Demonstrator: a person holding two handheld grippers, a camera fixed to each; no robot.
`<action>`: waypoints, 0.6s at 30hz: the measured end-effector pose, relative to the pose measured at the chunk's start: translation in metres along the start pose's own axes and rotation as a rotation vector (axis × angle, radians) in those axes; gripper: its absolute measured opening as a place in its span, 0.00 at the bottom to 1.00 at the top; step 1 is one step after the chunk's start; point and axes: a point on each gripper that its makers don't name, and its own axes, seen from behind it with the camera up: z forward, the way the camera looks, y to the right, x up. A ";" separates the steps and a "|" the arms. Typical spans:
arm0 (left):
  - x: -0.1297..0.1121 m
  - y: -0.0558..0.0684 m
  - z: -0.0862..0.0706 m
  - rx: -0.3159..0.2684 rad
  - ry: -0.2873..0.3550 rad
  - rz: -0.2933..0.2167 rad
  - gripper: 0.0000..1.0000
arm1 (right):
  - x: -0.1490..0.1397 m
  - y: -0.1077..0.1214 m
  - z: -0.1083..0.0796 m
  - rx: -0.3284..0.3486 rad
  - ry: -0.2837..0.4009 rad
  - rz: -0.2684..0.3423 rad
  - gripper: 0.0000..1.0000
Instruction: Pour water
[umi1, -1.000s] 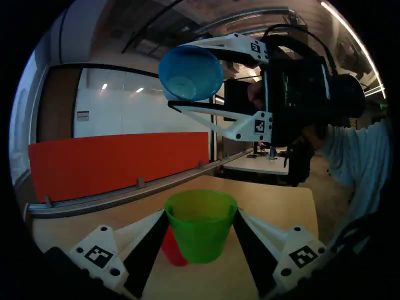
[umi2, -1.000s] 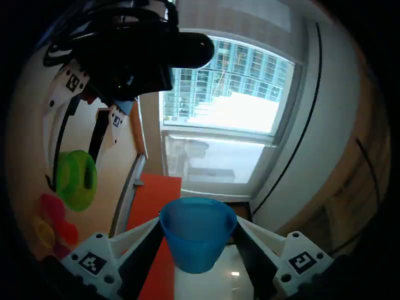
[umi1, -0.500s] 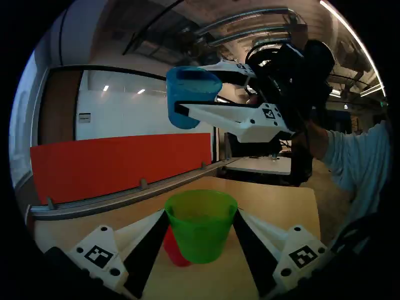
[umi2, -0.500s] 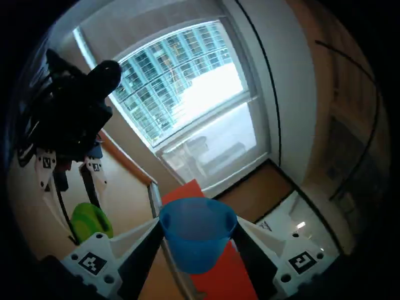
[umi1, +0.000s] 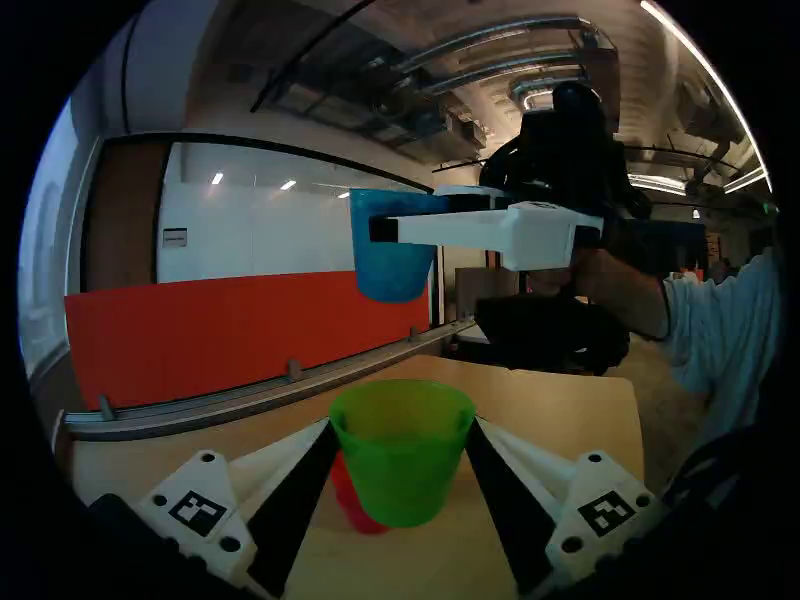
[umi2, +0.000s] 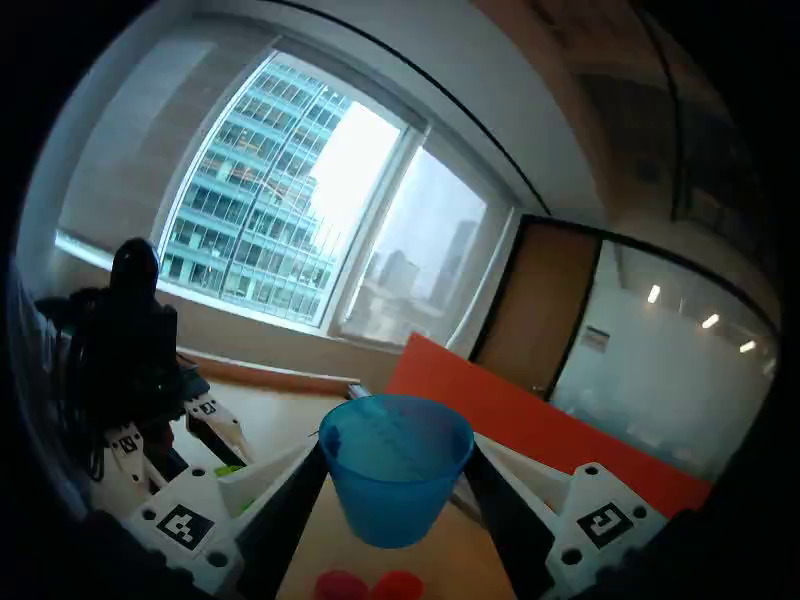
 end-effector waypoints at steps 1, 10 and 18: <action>0.000 0.000 0.000 0.002 0.000 0.001 0.86 | -0.001 -0.001 0.000 0.007 -0.004 0.038 0.90; 0.001 -0.004 -0.002 0.012 -0.001 0.005 0.86 | -0.003 -0.003 0.001 0.041 -0.019 0.244 0.90; -0.003 -0.013 -0.005 0.033 -0.010 0.012 0.86 | -0.013 0.003 -0.006 0.026 -0.029 0.240 0.90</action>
